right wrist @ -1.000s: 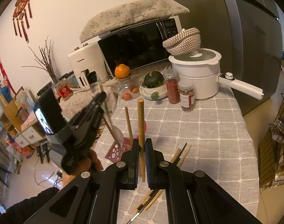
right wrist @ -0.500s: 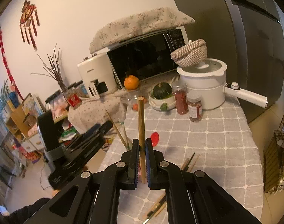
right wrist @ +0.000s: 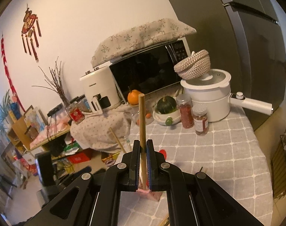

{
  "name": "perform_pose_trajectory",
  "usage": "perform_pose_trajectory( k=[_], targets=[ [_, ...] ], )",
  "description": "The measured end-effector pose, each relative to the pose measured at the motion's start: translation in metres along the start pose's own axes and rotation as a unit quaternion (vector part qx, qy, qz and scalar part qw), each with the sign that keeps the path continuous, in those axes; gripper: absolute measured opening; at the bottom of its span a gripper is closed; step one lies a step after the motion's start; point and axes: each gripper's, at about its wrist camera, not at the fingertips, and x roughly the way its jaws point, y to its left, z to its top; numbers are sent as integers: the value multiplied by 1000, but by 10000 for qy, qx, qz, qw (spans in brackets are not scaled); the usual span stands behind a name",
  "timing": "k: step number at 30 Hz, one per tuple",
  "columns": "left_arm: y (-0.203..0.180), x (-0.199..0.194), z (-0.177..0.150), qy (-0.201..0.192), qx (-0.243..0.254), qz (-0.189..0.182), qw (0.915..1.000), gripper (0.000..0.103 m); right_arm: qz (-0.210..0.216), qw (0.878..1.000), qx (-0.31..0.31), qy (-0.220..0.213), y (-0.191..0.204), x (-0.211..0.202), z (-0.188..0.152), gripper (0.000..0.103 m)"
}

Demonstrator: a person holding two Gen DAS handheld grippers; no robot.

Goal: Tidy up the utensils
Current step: 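Lower right tool's wooden chopstick into the pink basket and open it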

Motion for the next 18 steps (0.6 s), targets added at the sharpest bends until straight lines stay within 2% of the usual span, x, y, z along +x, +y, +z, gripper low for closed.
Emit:
perform_pose_trajectory(
  k=[7, 12, 18],
  targets=[
    [6, 1, -7, 181, 99, 3, 9998, 64, -130, 9999, -46, 15, 0, 25, -9, 6],
    [4, 3, -10, 308, 191, 15, 9993, 72, -142, 9994, -11, 305, -2, 45, -20, 6],
    [2, 7, -13, 476, 205, -1, 9987, 75, -111, 9985, 104, 530, -11, 57, -26, 7]
  ],
)
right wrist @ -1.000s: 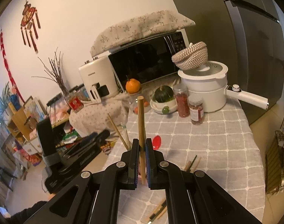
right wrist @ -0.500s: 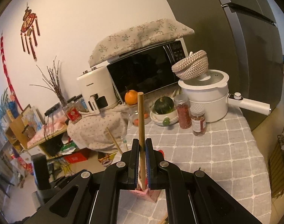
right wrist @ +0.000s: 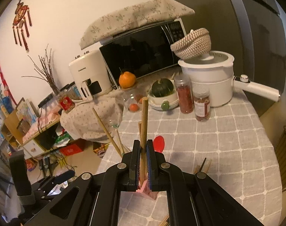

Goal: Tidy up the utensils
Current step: 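Lower right tool's wooden chopstick into the pink basket and open it, then move right tool to the loose chopsticks and grasp a wooden one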

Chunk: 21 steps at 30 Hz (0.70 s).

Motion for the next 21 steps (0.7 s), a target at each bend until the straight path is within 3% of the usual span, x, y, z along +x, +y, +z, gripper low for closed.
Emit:
perform_pose_trajectory(
  k=[6, 8, 10, 11, 21],
  targets=[
    [-7, 2, -4, 112, 46, -62, 9999, 82, 221, 9995, 227, -74, -11, -7, 5, 18],
    [-10, 4, -5, 174, 100, -73, 9998, 82, 242, 9990, 316, -213, -17, -16, 9, 26],
    [-12, 6, -6, 224, 125, -63, 9997, 83, 205, 9983, 424, -339, -26, -25, 12, 45],
    [-12, 6, -6, 246, 123, -62, 9996, 84, 176, 9980, 470, -377, -30, -28, 13, 48],
    [-24, 21, -18, 575, 188, -19, 9982, 92, -732, 9956, 592, 5, -82, -22, -6, 76]
  ],
)
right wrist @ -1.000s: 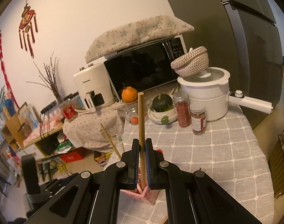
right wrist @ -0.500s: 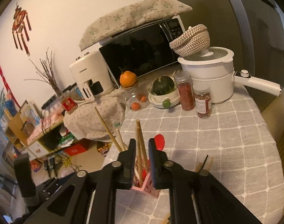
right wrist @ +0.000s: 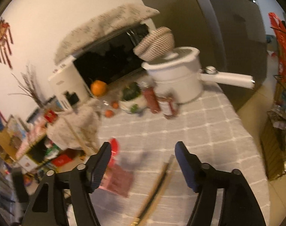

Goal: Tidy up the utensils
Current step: 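Move right tool to the loose chopsticks and grasp a wooden one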

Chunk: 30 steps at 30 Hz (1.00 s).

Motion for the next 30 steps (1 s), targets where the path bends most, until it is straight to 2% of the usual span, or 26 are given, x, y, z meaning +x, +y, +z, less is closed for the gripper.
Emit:
perform_pose_trajectory(
  k=[11, 15, 18, 21, 30],
  targets=[
    [-14, 10, -5, 274, 126, -6, 9995, 93, -866, 9925, 4, 865, -34, 43, -26, 79],
    [-17, 14, -4, 407, 144, -46, 9991, 93, -1028, 9877, 2, 1177, -39, 60, -31, 79],
    [-18, 19, -5, 563, 149, 113, 9982, 93, -1137, 9822, -99, 1495, -37, 77, -37, 80],
    [-18, 21, -6, 656, 108, 116, 9977, 93, -1193, 9777, -243, 1709, -35, 91, -42, 80],
    [-18, 24, -3, 742, 55, 44, 9972, 93, -1315, 9672, -416, 2134, -29, 125, -54, 80]
  ],
)
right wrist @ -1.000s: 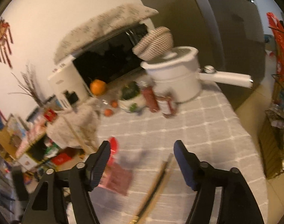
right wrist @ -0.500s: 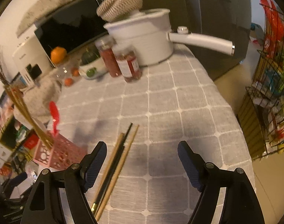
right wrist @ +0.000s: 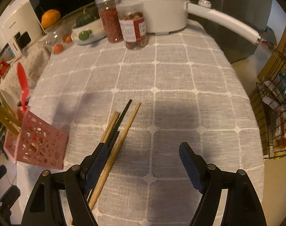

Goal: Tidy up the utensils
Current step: 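Move right tool to the loose chopsticks and grasp a wooden one, then close left tool on the black chopstick lying on the table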

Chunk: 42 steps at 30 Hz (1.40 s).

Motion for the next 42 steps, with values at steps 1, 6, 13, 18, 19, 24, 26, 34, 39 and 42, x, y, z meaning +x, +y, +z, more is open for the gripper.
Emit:
perform_pose_trajectory(
  k=[1, 6, 13, 18, 19, 24, 26, 34, 39, 42],
  targets=[
    [0, 0, 0, 1, -3, 4, 10000, 93, 1, 10000, 14, 61, 1, 4, 0, 80],
    [1, 2, 0, 28, -9, 20, 10000, 93, -23, 9997, 65, 222, 4, 18, -1, 80],
    [-1, 1, -1, 62, 67, -149, 9998, 93, -313, 9987, -218, 331, 13, 30, -3, 79],
    [-14, -4, -8, 11, 341, -279, 9990, 93, -421, 9984, -235, 292, 11, 25, -6, 56],
    [-18, -4, -10, 11, 403, -305, 9987, 93, -390, 9986, -200, 303, 7, 23, -6, 42],
    [-45, -6, -20, 22, 891, -493, 9948, 93, 44, 9986, 83, 525, -24, 14, -8, 8],
    [-56, -7, -22, 25, 1060, -584, 9926, 93, 99, 9981, 197, 579, -38, 8, -13, 7],
    [-116, 6, -29, 224, 1727, -946, 9802, 70, 525, 9955, 634, 467, -90, -26, -26, 6],
    [-137, 36, -13, 637, 1669, -972, 9791, 39, 679, 9934, 813, 432, -117, -35, -35, 7],
    [-140, 55, 1, 770, 1425, -848, 9831, 33, 763, 9928, 838, 393, -131, -44, -40, 7]
  ],
)
